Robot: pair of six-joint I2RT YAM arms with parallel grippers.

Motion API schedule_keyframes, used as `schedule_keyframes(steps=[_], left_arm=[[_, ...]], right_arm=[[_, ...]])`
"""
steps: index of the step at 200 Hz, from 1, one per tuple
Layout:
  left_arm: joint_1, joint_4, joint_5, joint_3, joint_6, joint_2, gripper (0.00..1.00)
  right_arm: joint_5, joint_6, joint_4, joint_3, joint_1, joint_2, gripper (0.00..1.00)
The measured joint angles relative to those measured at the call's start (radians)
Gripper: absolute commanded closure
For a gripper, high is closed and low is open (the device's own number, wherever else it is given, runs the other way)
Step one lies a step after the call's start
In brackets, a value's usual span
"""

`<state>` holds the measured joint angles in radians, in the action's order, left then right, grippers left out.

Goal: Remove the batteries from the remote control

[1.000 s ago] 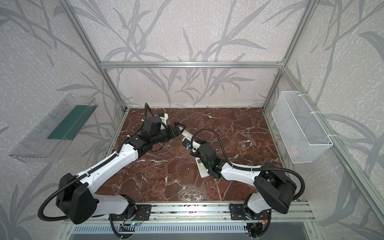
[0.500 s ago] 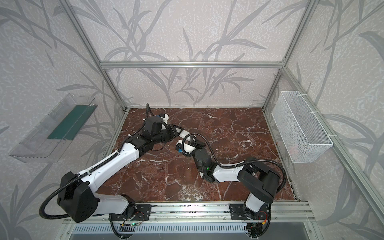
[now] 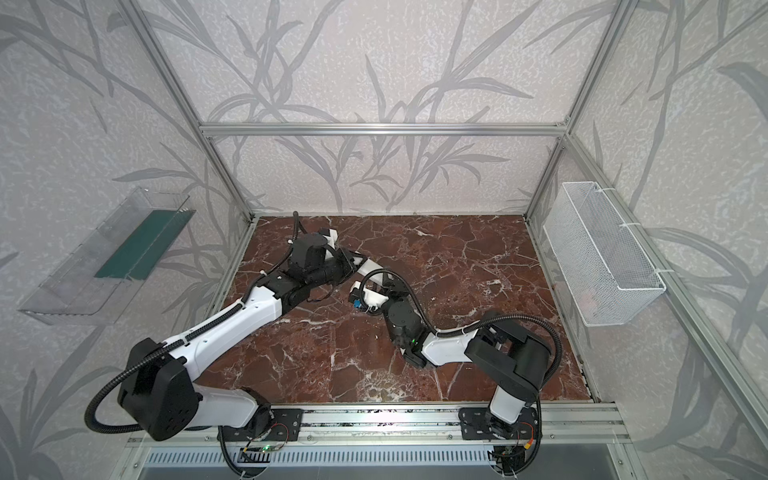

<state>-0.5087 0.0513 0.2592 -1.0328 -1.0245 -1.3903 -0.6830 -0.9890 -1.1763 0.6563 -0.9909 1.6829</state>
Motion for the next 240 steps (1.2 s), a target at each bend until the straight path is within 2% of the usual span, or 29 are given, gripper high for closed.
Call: schedule_keyframes(steps=[7,30,56,96,128,173,193,213,240], left_arm=[[0.005,-0.007,0.0,0.012,-0.004,-0.004,1.0],[0.028,-0.075,0.005,0.068,-0.009,-0.014,1.0],[0.079,-0.209,0.017,0.138,-0.024,-0.028,1.0],[0.179,-0.494,0.082,0.24,-0.104,-0.117,1.0],[0.191,-0.708,0.145,0.299,-0.173,-0.184,1.0],[0.19,-0.906,0.217,0.324,-0.24,-0.228,1.0],[0.19,-0.948,0.238,0.333,-0.25,-0.227,1.0],[0.19,-0.966,0.255,0.339,-0.251,-0.225,1.0],[0.189,-0.972,0.273,0.354,-0.25,-0.209,1.0]], right_arm=[[0.006,0.013,0.009,-0.002,0.0,-0.007,0.0],[0.037,0.077,0.105,-0.009,0.0,-0.058,0.01],[0.105,0.213,0.297,-0.011,0.007,-0.161,0.01],[0.289,0.524,0.639,-0.008,0.085,-0.362,0.01],[0.448,0.819,0.872,0.023,0.201,-0.45,0.01],[0.684,1.176,1.046,0.13,0.311,-0.425,0.0],[0.8,1.324,1.061,0.179,0.36,-0.375,0.06],[0.887,1.437,1.059,0.207,0.397,-0.32,0.1],[0.955,1.527,1.054,0.219,0.407,-0.275,0.13]])
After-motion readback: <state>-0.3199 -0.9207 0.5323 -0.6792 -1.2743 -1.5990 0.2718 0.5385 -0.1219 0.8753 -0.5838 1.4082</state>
